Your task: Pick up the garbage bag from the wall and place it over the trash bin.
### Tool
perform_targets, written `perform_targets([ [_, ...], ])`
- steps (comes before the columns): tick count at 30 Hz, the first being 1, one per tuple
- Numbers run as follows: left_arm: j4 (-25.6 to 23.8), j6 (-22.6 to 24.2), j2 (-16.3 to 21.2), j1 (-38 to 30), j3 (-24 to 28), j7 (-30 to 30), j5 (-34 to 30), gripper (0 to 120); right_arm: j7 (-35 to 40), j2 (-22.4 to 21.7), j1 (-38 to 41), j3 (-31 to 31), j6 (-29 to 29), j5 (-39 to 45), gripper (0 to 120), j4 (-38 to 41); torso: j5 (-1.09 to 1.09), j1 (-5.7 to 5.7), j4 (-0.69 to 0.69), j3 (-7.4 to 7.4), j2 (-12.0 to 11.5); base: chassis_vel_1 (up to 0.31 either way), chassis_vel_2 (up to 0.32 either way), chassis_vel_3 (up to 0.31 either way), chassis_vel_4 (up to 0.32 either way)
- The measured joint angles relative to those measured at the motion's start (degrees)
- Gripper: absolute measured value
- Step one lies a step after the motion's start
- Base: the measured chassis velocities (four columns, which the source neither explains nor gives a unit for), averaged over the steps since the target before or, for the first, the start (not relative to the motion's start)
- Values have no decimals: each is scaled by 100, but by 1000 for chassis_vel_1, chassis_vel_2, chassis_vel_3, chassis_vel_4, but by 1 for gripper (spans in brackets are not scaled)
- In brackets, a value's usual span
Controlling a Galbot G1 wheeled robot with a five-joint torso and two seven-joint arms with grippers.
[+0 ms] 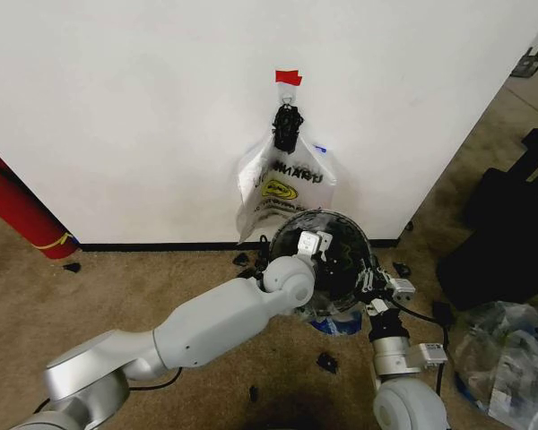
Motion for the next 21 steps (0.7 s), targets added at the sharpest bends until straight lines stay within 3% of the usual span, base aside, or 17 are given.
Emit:
perform_targets([
  [8, -584, -86, 302, 203, -307, -44, -52, 0, 35, -45, 82, 6, -42, 54, 1, -65, 0, -1, 1, 0, -1, 0, 0, 0, 0],
  [15, -213, -345, 121, 281, -306, 0, 548, 0, -13, 33, 25, -39, -43, 5, 1, 14, 0, -1, 0, 0, -1, 0, 0, 0, 0],
  [21, 101, -441, -92, 210, -303, -5, 676, 0, -67, 43, -40, -30, -41, -36, 1, 80, 0, -1, 0, 0, -1, 0, 0, 0, 0],
])
